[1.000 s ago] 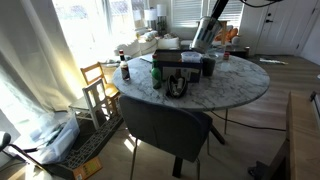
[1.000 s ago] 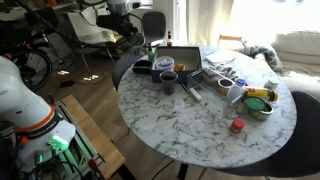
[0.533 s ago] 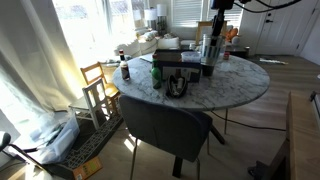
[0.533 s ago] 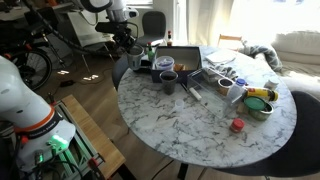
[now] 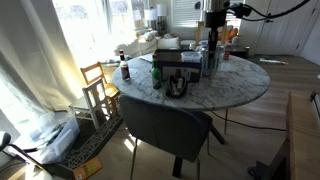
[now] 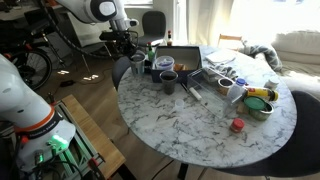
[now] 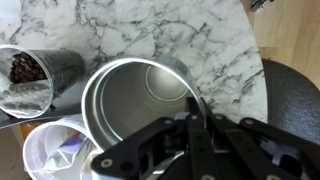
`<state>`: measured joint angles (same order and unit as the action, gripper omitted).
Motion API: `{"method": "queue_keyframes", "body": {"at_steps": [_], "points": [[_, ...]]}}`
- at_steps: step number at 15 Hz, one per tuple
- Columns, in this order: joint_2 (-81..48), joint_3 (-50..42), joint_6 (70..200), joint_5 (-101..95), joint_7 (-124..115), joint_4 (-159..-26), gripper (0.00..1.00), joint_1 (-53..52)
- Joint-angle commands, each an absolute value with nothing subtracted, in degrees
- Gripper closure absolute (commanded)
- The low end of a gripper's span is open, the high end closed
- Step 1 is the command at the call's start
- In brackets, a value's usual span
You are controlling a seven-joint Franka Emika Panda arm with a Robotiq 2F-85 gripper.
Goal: Pick up the silver cup and pour its contents into the clear cup on the table, put the silver cup back on the table
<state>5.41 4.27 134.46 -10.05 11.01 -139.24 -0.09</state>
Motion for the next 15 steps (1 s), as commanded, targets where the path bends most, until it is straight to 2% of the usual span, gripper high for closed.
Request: {"method": "queue_keyframes", "body": {"at_steps": [1,15], "points": [[0.55,4.23,137.97,-14.23,7.07,-137.41,0.99,-1.19],[-10.20,3.51,145.66,-21.59,0.51,-132.72,0.99,-4.73]]}}
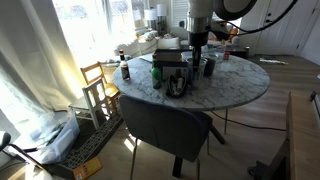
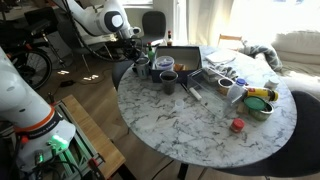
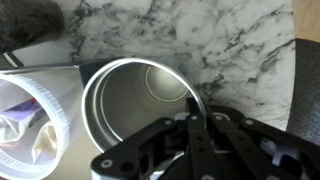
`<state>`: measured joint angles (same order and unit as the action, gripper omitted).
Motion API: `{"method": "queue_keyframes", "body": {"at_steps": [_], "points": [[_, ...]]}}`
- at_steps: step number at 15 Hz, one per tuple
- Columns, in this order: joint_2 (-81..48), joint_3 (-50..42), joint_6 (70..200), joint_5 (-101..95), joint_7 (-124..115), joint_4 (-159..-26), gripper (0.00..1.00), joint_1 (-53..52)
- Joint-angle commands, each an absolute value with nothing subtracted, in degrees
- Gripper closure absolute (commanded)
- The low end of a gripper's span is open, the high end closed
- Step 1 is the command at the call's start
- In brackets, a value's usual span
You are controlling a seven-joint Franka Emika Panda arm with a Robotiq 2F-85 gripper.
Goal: Pick up the silver cup and pour its contents into the clear cup on the table, put the silver cup back on the table
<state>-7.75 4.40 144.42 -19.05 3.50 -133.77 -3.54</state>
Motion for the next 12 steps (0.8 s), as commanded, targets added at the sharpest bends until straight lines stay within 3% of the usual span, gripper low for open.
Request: {"method": "queue_keyframes", "body": {"at_steps": [1,3,4,12], "points": [[-10.66,3.34,145.63,-22.17,-0.12,-132.58,0.99,-4.99],[-11.52,3.08,145.85,-23.27,-1.53,-132.44,0.99,-5.37],[-11.78,2.93,145.96,-23.74,-2.37,-132.38,0.79,-5.53],[-3.65,4.29,144.47,-18.69,2.69,-135.84,0.20,-4.75]]}}
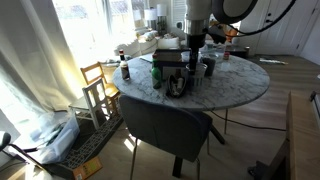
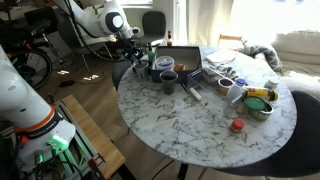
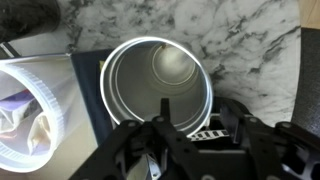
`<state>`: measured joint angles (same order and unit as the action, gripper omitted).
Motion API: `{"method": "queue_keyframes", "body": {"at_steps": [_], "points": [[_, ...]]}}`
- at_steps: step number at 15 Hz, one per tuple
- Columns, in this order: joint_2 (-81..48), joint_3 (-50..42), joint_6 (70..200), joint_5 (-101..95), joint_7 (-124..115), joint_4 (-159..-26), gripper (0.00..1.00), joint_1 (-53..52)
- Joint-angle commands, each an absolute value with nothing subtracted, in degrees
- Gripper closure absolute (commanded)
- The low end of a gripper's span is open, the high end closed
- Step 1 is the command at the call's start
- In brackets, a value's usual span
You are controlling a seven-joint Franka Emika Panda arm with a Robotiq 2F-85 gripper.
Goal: Pick up the silver cup and pour its contents into the clear cup on the table, put the silver cup back on the table
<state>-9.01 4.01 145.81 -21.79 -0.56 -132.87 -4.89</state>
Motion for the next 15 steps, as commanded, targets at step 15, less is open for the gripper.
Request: {"method": "queue_keyframes", "body": {"at_steps": [15], "points": [[9.91,0.25,129.29,-0.94,19.27,-137.58,0.00,-2.52]]}}
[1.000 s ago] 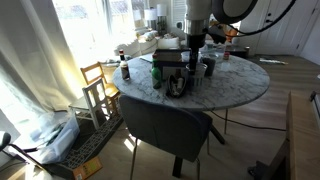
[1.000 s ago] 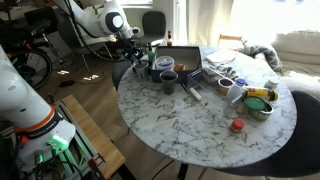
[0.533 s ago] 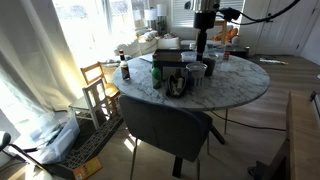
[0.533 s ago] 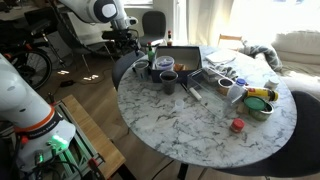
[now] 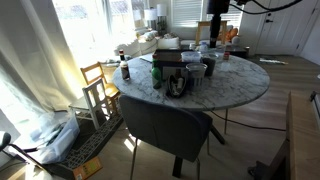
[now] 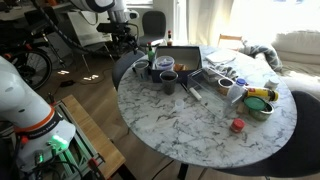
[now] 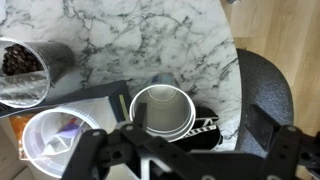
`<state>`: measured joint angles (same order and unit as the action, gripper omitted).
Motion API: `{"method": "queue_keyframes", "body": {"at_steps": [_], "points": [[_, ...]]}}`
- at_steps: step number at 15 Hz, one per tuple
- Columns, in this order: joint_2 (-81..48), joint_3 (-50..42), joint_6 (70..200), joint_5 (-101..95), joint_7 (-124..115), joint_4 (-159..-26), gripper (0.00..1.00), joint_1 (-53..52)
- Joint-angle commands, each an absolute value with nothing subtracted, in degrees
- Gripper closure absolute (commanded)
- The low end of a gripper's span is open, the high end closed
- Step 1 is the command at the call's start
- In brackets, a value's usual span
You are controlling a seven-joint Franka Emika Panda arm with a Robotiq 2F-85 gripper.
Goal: Pick up the silver cup and pour its contents into the clear cup on the table, put the silver cup back on the table
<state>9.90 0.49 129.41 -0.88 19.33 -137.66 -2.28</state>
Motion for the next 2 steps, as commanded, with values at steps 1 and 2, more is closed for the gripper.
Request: {"method": "queue_keyframes", "body": {"at_steps": [1,2], "points": [[9.68,0.44,129.29,-0.94,19.23,-137.57,0.00,-2.63],[9.53,0.49,129.30,-0.94,19.23,-137.56,0.00,-2.62]]}}
